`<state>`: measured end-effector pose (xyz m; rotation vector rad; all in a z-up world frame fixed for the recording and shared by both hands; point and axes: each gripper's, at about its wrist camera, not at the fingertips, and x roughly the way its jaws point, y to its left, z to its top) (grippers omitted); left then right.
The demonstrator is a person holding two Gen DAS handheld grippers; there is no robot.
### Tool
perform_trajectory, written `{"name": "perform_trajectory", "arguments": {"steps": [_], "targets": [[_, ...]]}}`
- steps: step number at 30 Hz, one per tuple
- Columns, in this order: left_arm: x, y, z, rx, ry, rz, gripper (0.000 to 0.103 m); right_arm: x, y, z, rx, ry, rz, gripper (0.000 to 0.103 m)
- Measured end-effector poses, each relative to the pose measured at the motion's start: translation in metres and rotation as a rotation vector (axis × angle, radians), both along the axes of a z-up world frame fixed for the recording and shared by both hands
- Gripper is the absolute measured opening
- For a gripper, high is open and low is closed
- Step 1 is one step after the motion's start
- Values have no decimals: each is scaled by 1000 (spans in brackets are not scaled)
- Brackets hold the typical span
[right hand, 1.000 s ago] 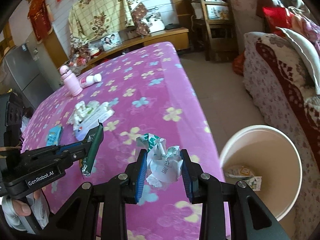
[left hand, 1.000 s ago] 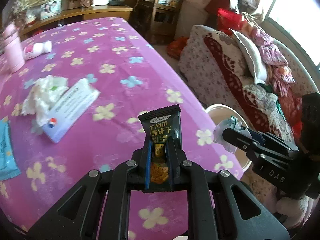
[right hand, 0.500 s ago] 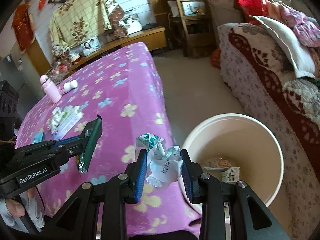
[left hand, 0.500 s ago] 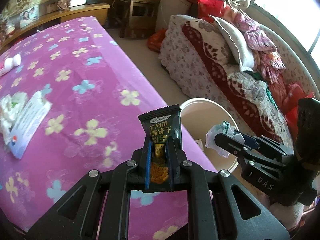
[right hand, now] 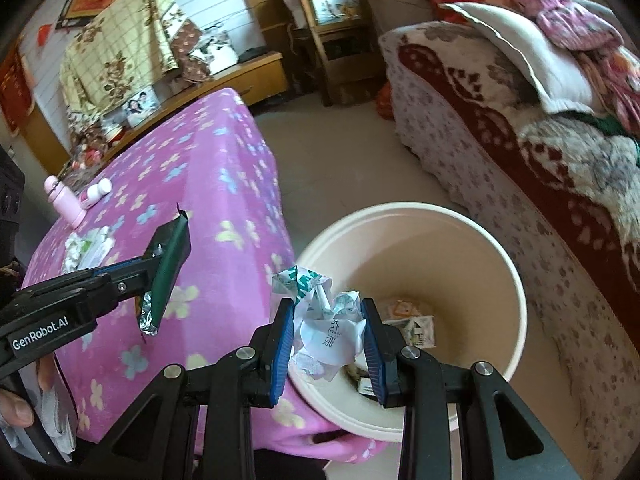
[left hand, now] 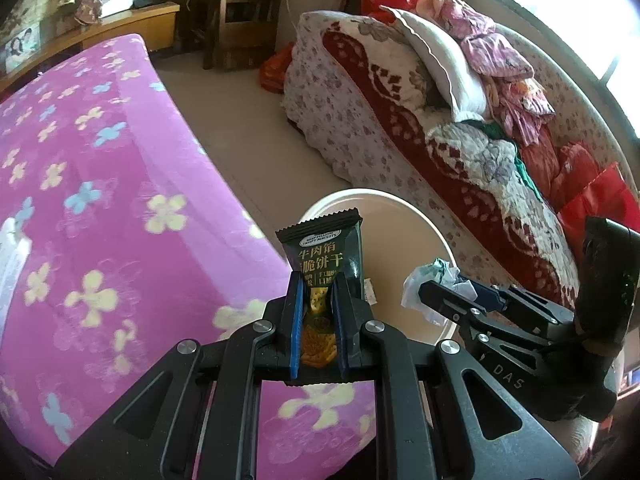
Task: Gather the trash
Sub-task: 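Carry the tissue and dark snack bag to the white bucket with both grippers, then open both grippers over the bucket to drop the tissue and snack bag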
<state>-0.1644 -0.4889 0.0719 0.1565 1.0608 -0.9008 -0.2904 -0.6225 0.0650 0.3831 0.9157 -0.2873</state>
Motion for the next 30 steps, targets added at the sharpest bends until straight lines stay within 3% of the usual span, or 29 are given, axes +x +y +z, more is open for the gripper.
{"name": "perform_trajectory", "arguments": {"steps": [21,25,27,29,30], "targets": [[-13,-38,-10,-8,8,-55,11,-16,-41,-28,43,49,-94,32],[-12,-38,-12,-29,28,-69,13,-18,-46,-31,44,55,-114,47],[-10,-36,-12,-40,37,-67,32,-19,-48,-30,47,51,-130,53],[-8,-34,-12,-51,49,-63,44,-20,-49,-30,51,52,-137,54],[-7,-33,-12,-57,54,-60,45,-20,-50,-30,52,52,-139,55]]}}
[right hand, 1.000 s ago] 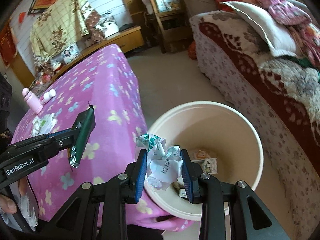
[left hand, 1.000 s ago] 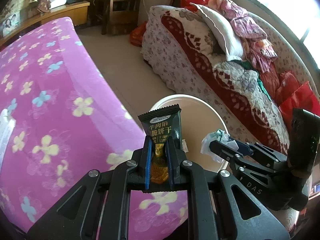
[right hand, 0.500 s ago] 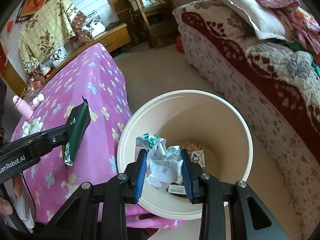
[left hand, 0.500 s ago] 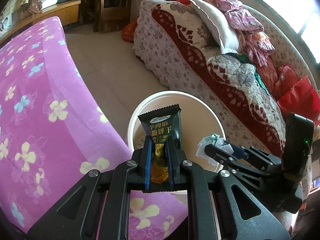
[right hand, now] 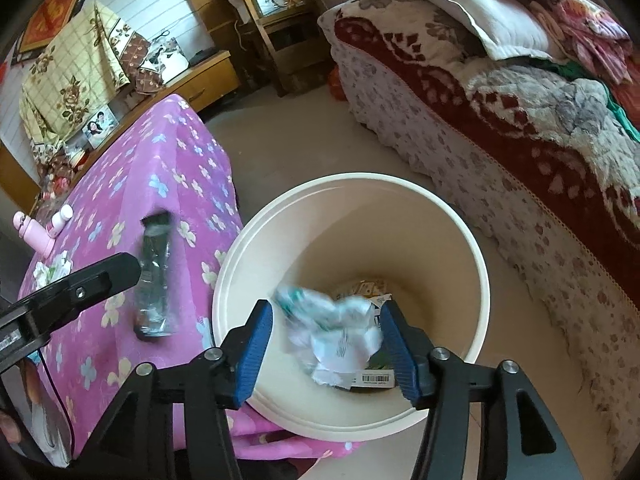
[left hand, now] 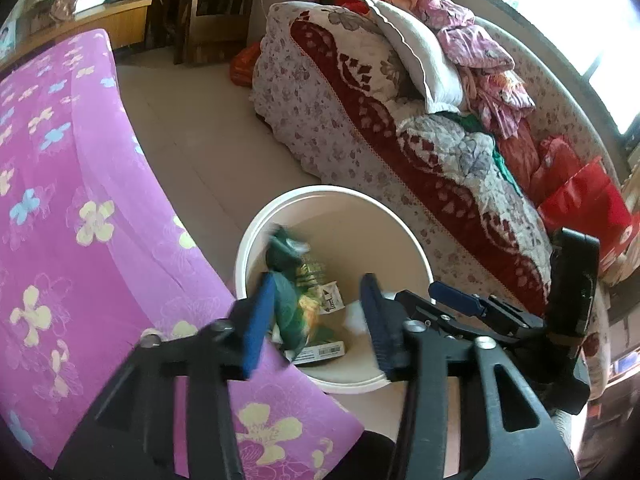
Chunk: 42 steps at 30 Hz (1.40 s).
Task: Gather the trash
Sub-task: 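Open both grippers over the bucket to drop the tissue and snack bag, then move both open grippers back over the table toward the blue snack bag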
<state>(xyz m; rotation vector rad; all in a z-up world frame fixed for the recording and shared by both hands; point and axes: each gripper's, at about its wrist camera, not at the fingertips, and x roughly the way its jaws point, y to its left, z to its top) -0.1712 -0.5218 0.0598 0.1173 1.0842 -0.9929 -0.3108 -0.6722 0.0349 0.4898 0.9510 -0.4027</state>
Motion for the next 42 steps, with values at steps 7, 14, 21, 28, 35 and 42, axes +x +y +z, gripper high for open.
{"name": "perform_trajectory", "arguments": {"steps": [7,14,21,28,35,42], "targets": [[3,4,1,11,-4,8,45,1,2,0,4,5,0,57],[7,18,-1,31,-21,44,45,6,11,-1,6,10,24,57],[16,44,2,39,-40,100,45,15,27,4,-4,9,52,58],[25,82,8,50,-70,167,45,30,52,21,-23,-18,102,63],[38,127,11,74,-87,250,45,56,94,32,-35,-36,190,65],[52,178,15,91,-96,338,45,85,141,32,-32,-37,291,65]]}}
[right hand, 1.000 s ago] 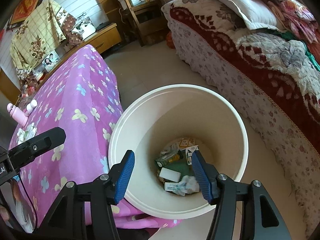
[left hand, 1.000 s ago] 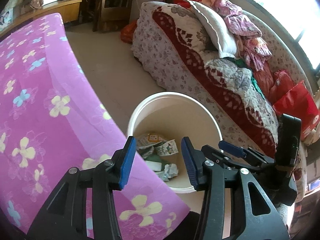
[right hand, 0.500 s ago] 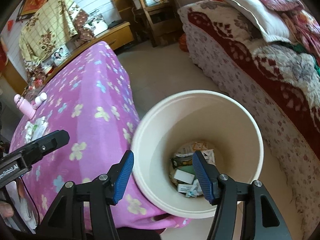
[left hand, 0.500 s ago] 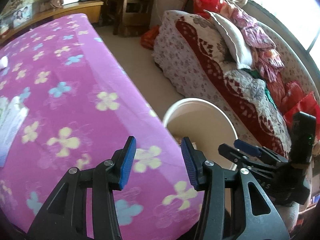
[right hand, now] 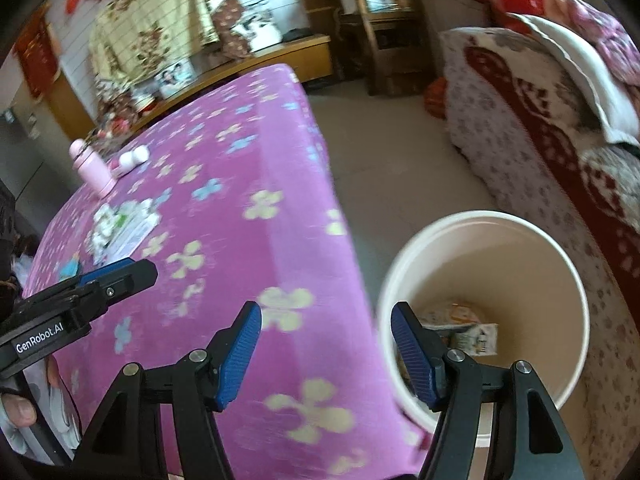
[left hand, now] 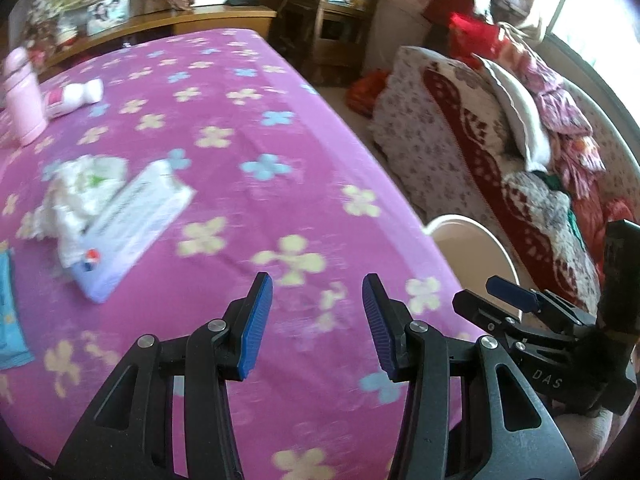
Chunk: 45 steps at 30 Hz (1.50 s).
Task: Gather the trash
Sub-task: 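Move both open grippers back over the table toward the blue snack bag, then grasp the blue snack bag with the left gripper while the right gripper grasps the white tissue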
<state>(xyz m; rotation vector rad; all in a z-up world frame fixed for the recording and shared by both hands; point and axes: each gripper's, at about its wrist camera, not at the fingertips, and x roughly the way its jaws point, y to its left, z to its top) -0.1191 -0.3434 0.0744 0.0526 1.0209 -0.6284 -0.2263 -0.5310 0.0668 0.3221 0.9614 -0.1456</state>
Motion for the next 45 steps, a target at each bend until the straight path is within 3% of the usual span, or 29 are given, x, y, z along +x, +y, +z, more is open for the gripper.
{"name": "perform_trajectory", "arguments": {"steps": [19,22,29,37,45], "targets": [[35,151,-3,36,45,195,45,57,111,-6,22,28,210,69],[42,179,-1,40,49,233,45,69,130,-7,37,30,245,73],[60,237,-2,11,72,322,53,104,174,5,53,-6,349,74],[76,264,-14,-31,71,368,60,164,229,16,12,-55,473,79],[91,273,-26,-28,77,370,60,213,274,-4,-114,-35,548,79]]}}
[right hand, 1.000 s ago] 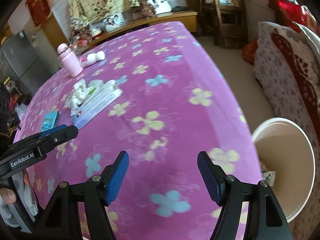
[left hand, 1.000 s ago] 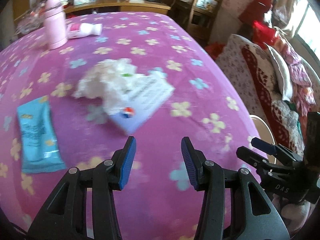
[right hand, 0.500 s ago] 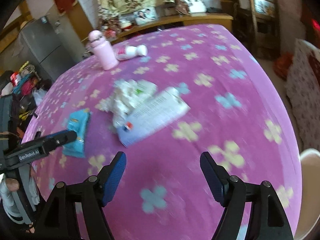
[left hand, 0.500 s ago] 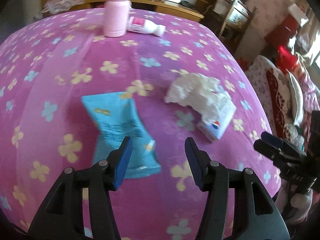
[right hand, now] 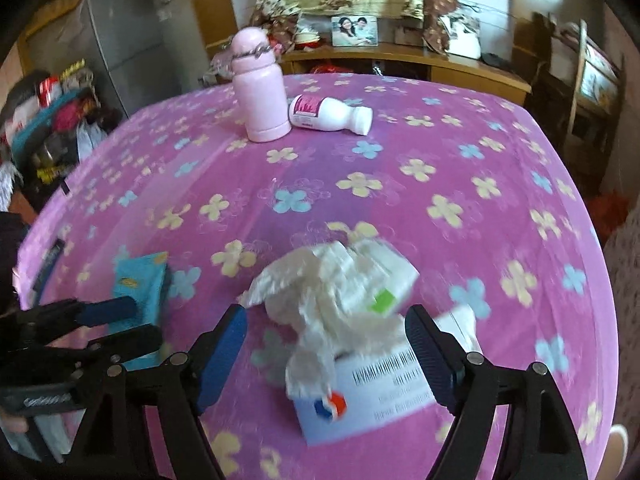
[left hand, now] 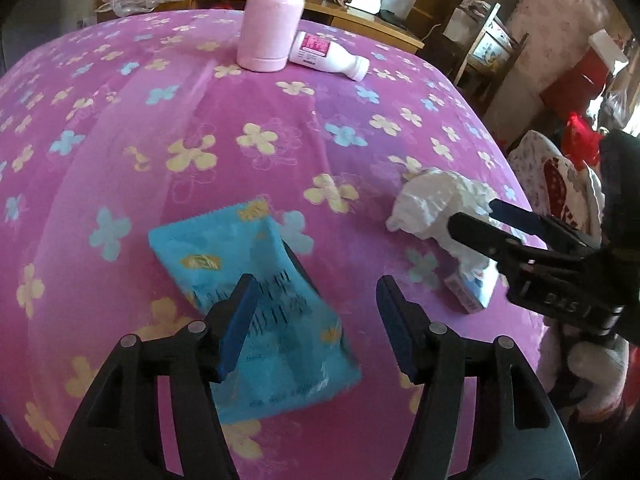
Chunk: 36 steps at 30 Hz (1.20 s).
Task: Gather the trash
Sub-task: 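Grasp the blue snack bag with the left gripper while the right gripper grasps the white tissue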
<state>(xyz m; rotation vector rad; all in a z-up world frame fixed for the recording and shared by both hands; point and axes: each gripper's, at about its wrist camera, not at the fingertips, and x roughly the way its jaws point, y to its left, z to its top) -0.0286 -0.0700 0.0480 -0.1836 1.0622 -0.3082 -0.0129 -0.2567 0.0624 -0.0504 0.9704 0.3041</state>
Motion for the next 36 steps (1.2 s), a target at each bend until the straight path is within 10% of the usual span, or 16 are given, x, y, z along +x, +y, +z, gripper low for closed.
{"name": "perform_trajectory", "arguments": {"steps": [3,6,12,21,25,30,36], "targets": [[-1,5,-1,-18,-11,-12,60,9,11,-11,-27,8,19,77],[-2,9,1,-23,-2,-16,60,12,18,-23,-41,16,28,46],[-10,30,19,-45,-8,-5,60,6,17,-18,-41,-14,36,26],[-14,32,-12,-9,71,32,69,-2,15,-7,16,-24,45,24],[-14,22,-14,22,42,27,70,1,16,-8,0,-31,32,66],[-14,12,-16,95,2,21,71,10,19,-14,16,-7,33,67],[-14,18,-16,74,9,28,47,-2,40,-25,-40,-17,94,24]]}}
